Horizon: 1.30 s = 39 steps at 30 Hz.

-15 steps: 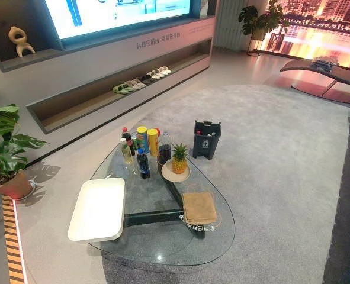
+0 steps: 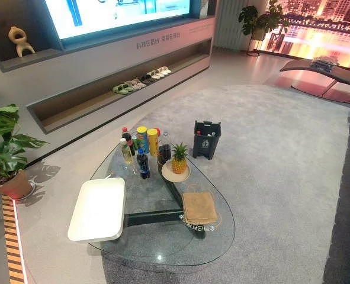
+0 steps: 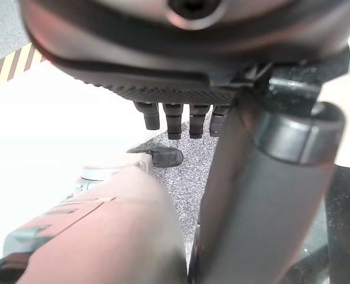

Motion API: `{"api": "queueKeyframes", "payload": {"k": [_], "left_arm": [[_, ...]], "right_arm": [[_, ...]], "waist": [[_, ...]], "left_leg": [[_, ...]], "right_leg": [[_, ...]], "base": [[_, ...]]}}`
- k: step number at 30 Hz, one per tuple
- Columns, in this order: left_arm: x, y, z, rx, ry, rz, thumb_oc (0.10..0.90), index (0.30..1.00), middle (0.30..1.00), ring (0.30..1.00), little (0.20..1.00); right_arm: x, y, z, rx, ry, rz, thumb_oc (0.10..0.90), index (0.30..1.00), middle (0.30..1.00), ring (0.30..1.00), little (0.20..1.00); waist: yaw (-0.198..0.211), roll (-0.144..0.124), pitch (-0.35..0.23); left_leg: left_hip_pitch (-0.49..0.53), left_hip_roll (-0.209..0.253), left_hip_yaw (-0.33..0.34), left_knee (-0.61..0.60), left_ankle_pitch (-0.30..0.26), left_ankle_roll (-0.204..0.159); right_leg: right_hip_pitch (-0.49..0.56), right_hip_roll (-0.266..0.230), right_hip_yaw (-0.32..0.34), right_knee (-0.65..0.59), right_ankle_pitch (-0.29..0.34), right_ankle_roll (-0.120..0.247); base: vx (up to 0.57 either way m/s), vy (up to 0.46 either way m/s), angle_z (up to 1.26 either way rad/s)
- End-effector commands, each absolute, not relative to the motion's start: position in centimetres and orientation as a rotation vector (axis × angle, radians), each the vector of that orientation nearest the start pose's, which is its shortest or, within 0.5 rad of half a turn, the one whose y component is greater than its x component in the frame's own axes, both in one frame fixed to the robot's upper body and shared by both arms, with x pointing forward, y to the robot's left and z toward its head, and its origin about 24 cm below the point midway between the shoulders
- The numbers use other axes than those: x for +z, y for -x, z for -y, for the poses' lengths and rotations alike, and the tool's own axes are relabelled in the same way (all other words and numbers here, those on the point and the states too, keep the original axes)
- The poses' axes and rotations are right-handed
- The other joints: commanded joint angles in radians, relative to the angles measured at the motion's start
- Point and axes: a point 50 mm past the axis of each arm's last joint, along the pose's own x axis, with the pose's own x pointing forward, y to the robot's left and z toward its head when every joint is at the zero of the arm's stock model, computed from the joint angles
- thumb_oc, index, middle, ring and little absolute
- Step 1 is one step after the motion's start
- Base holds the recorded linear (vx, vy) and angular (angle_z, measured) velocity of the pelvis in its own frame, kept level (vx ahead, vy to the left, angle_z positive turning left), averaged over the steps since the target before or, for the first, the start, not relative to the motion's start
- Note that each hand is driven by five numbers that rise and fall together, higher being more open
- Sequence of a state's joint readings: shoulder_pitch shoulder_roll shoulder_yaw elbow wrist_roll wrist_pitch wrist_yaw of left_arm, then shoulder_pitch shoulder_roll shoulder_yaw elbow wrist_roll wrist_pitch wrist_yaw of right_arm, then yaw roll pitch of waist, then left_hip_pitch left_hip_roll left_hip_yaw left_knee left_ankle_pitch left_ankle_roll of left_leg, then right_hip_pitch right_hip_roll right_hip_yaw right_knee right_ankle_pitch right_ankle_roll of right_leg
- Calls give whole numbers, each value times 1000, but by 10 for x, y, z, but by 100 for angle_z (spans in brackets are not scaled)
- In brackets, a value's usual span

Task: Wipe the table with a cloth and put it in the basket.

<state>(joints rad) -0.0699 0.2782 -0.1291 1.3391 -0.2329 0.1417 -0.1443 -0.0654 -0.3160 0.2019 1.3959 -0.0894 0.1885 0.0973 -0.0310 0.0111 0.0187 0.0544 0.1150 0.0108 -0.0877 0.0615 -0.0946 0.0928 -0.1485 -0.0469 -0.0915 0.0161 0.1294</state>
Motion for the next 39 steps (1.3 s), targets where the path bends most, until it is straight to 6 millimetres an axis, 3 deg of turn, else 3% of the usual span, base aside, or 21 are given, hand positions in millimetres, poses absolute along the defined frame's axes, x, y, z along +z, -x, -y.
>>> {"api": "queueKeyframes", "payload": {"k": [1,15,27,31,35,39], "left_arm": [[-162,-85,-242,69,-67,-1424,800,900,900,900,900],[-161,-87,-246,99,-55,-1408,800,900,900,900,900],[-155,-94,-262,196,-48,-1333,800,900,900,900,900],[-149,-115,-262,210,41,-1188,800,900,900,900,900],[-131,-167,-256,209,84,-988,800,900,900,900,900],[-118,-189,-262,229,114,-898,800,900,900,900,900]], "right_arm": [[-155,-75,273,44,472,-1555,800,900,900,900,900],[-154,-75,276,15,456,-1553,800,900,900,900,900],[-149,-73,290,-36,457,-1561,800,900,900,900,900],[-146,-78,296,-59,462,-1546,800,900,900,900,900],[-131,-123,304,-145,467,-1421,800,900,900,900,900],[-120,-146,310,-197,452,-1351,800,900,900,900,900]], "waist": [[19,-7,38],[20,-7,37],[19,-4,50],[20,5,84],[20,35,202],[18,47,268]], "left_leg": [[17,-64,9,0,-74,28],[20,-63,11,0,-74,26],[4,-62,20,0,-62,22],[-29,-68,16,0,-47,25],[-147,-91,-16,0,-5,40],[-220,-105,-32,0,16,46]], "right_leg": [[-3,44,-39,4,0,-15],[-1,44,-41,4,1,-15],[-18,37,-43,4,15,-6],[-54,31,-38,4,31,-4],[-185,27,-11,8,76,-10],[-263,34,1,12,93,-14]], "base": [[0,0,0],[0,0,0],[28,-3,0],[-20,8,0],[-304,40,1],[-169,16,10]]}}
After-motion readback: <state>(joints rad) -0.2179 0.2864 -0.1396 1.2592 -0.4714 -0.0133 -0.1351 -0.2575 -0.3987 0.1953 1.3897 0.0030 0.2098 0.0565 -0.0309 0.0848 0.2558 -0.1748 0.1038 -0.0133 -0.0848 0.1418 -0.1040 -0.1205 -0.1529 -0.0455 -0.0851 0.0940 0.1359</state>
